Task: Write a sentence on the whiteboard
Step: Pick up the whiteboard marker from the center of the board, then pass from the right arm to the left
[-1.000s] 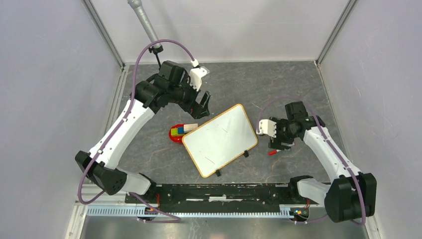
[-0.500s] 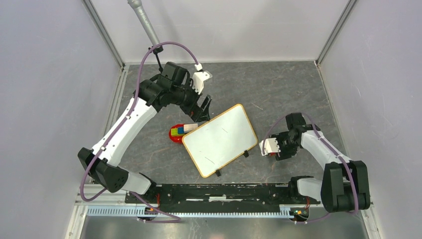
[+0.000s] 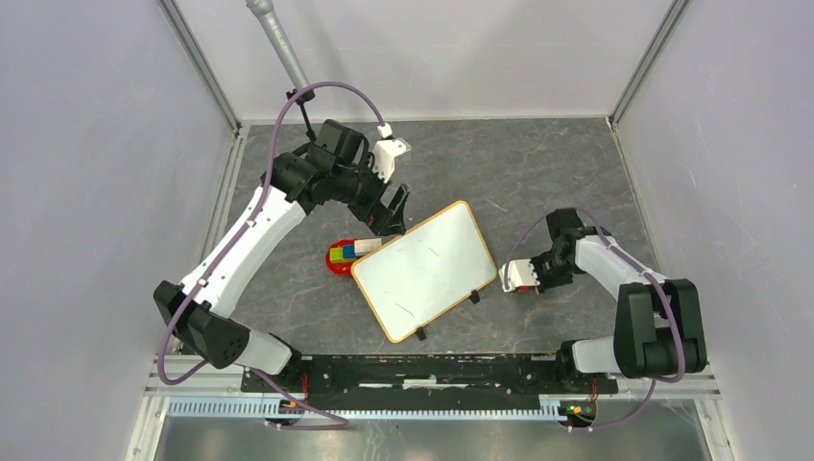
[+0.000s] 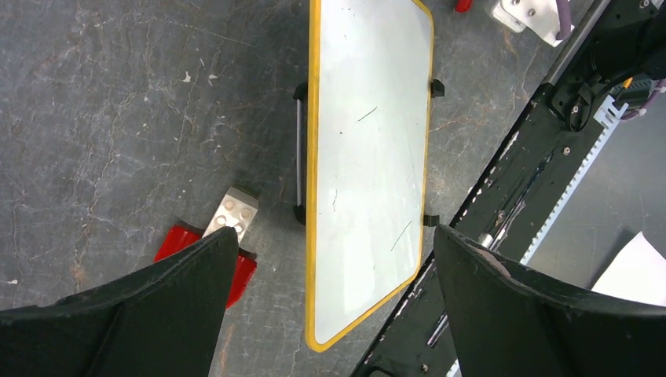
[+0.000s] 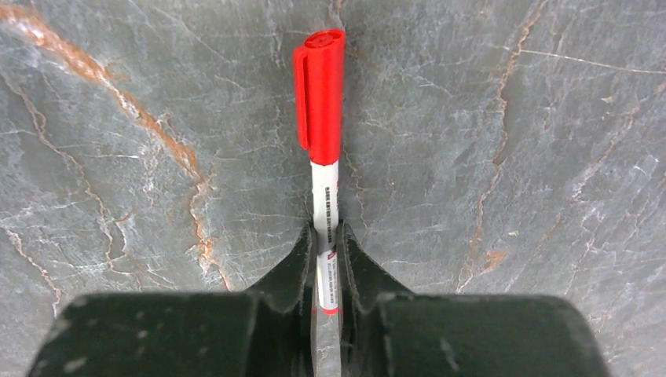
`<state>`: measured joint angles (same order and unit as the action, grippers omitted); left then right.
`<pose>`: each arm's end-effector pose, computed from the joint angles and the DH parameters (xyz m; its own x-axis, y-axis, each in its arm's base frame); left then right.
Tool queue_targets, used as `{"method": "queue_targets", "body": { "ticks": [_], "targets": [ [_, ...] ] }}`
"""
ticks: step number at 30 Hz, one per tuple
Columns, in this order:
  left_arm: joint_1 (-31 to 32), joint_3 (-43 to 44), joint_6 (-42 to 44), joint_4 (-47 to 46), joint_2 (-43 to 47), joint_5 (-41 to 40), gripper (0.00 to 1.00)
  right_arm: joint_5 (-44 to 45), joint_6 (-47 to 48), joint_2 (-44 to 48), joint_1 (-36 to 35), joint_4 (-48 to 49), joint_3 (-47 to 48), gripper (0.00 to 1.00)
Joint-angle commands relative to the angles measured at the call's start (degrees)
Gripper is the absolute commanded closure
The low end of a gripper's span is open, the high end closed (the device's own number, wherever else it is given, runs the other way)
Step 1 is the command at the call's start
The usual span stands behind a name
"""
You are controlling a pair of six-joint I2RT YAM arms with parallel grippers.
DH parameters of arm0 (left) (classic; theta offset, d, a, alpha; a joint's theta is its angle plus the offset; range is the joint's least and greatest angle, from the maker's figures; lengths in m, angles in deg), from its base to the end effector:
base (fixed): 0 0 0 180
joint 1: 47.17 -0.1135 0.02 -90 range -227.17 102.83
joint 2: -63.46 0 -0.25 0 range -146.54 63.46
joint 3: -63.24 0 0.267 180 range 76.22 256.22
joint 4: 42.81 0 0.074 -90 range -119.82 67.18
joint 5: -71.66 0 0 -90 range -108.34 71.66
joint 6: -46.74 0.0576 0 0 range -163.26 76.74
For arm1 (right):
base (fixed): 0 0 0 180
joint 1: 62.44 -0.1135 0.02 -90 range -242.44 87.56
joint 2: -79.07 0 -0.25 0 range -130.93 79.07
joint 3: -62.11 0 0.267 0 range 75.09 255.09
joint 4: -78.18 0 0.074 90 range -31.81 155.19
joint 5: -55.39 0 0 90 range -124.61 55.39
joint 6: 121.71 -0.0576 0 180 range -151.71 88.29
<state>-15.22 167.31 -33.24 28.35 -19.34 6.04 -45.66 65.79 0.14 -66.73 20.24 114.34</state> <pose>0.2581 -0.1890 0.3617 -0.5159 0.5085 -0.6894 0.8098 0.5521 -0.1988 0.2213 0.0277 0.1089 0.2201 -0.9593 -0.1770 -0.9724 -0.2014 -0.1175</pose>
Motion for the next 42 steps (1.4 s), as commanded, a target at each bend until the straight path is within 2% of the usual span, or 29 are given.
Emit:
{"method": "queue_targets", "body": {
  "ticks": [1, 4, 11, 14, 18, 20, 23, 26, 29, 33, 37, 42],
  "targets": [
    [-0.16, 1.76, 0.19, 0.01, -0.27, 0.42, 0.0, -1.97, 0.86, -1.14, 0.4, 1.99, -3.78, 0.94],
    [-1.03, 2.93, -0.95, 0.33, -0.17, 1.35, 0.0, -5.45, -4.16, -0.26, 0.36, -1.1, 0.98, 1.0],
    [-3.97, 6.46, 0.3, 0.3, 1.07, 4.95, 0.0, -20.42, -15.36, 0.44, 0.39, -15.41, 17.31, 1.0],
    [-4.17, 9.66, 4.56, 2.38, 0.62, 5.62, 0.0, -26.7, -19.45, 1.11, 0.38, -19.12, 22.64, 1.0],
    [-3.51, 13.89, 15.38, 6.6, -0.02, 14.05, 0.0, -35.39, -26.6, 1.01, 0.02, -22.8, 28.68, 1.0],
    [0.1, 13.78, 22.76, 7.53, 0.95, 13.41, 0.01, -40.67, -29.56, -0.06, -0.9, -25.77, 31.86, 1.0],
    [9.93, 10.15, 35.29, 7.58, 3.34, 2.93, 0.04, -46.88, -35.42, -0.72, -2.55, -26.95, 33.8, 1.0],
    [19.28, 8.32, 42.36, 7.56, 3.33, -4.97, 0.08, -49.94, -39.06, 0.21, -5.72, -26.32, 32.65, 1.0],
    [25.13, 8.9, 46.58, 7.7, 1.53, -9.66, 0.1, -51.22, -44.04, 1.28, -8.98, -23.24, 30.12, 1.0],
    [29.78, 9.76, 51.15, 7.58, -0.83, -12.39, 0.14, -52.28, -48.62, 2.33, -13.34, -21.22, 27.06, 1.0],
    [33.95, 8.5, 55.26, 6.91, -2.12, -15.64, 0.24, -53.94, -51.08, 2.72, -15.68, -20.24, 25.43, 1.0],
    [36.75, 7.66, 57.73, 6.78, -3.79, -19.26, 0.31, -54.91, -53.8, 3.73, -17.94, -18.46, 24.27, 1.0]
  ]
}}
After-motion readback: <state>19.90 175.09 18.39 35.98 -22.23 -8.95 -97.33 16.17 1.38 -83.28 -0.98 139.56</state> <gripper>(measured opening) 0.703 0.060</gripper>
